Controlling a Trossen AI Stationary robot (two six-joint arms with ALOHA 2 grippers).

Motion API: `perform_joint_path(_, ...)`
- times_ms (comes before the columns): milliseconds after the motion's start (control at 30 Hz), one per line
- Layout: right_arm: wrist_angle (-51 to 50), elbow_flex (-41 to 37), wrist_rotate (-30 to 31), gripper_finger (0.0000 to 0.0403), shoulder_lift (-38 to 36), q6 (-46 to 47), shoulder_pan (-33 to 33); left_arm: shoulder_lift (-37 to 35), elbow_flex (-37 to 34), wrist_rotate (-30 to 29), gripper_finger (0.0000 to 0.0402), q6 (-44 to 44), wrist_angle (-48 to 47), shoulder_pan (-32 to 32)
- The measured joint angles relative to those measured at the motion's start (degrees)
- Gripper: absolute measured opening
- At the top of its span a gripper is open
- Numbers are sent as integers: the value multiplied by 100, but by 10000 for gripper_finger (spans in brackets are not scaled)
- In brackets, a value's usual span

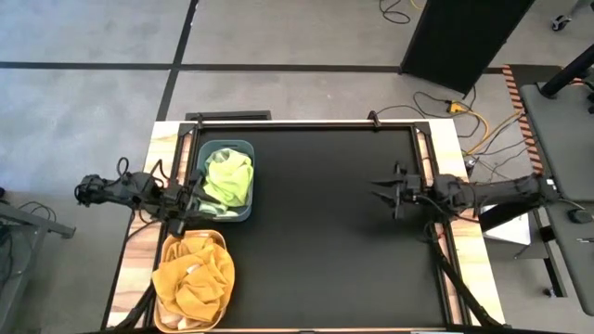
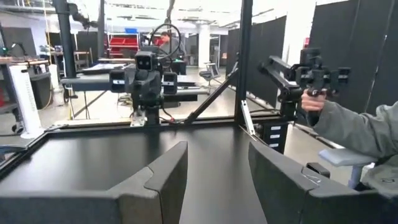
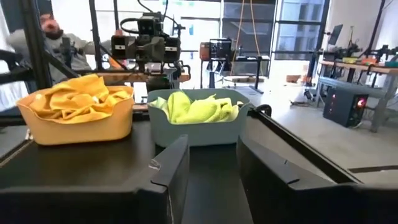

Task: Sort towels by color in basket
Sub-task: Return to Home Position

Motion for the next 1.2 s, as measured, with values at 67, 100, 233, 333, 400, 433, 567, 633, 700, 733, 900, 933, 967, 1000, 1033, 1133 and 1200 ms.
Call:
perform_joint_path(67,-450,-81,0,121,-539,126,0,7,19,-1,155,3,3,0)
perform_joint_path(100,-689,-143,0,118,-797,202,2,7,15,0,155,1,5,0)
perform_joint_path(233,-1626,-367,4,107,-1767,542,2,9,-85,2,155,-8,-19,0)
perform_joint_path(333,-2193,-438,12,97,-2239,714,2,4,-129,2,155,-56,4,0)
perform_joint_path(400,-2121,-461,-2,89,-2233,826,17,7,-157,4,155,-69,-1,0)
perform_joint_path(433,-2086,-497,-8,85,-2174,830,15,13,-171,2,155,-68,8,0)
perform_joint_path(567,-2120,-502,-8,69,-2124,906,15,7,-314,2,155,-4,19,0)
perform_joint_path(633,-2118,-502,-7,61,-2138,864,15,6,-424,0,155,-1,88,1)
perform_joint_path(700,-2123,-502,-7,53,-2153,827,15,6,-537,0,155,-3,135,2)
perform_joint_path(733,-2136,-502,-7,49,-2148,802,15,7,-585,0,155,1,147,3)
perform_joint_path(900,-2158,-502,-2,33,-2026,584,15,5,-825,1,155,116,337,4)
perform_joint_path(933,-2156,-502,-2,32,-1994,568,14,7,-868,2,155,142,369,4)
perform_joint_path(967,-2155,-502,0,31,-1967,559,13,6,-914,1,155,154,403,4)
perform_joint_path(1000,-2158,-502,0,29,-1944,531,15,4,-953,0,155,166,409,4)
perform_joint_path(1033,-2160,-502,0,29,-1918,519,15,7,-989,2,155,182,406,4)
perform_joint_path(1133,-2164,-504,0,28,-1855,519,15,7,-1094,2,155,182,431,4)
perform_joint_path(1200,-2164,-504,0,29,-1823,520,15,12,-1162,3,155,184,573,4)
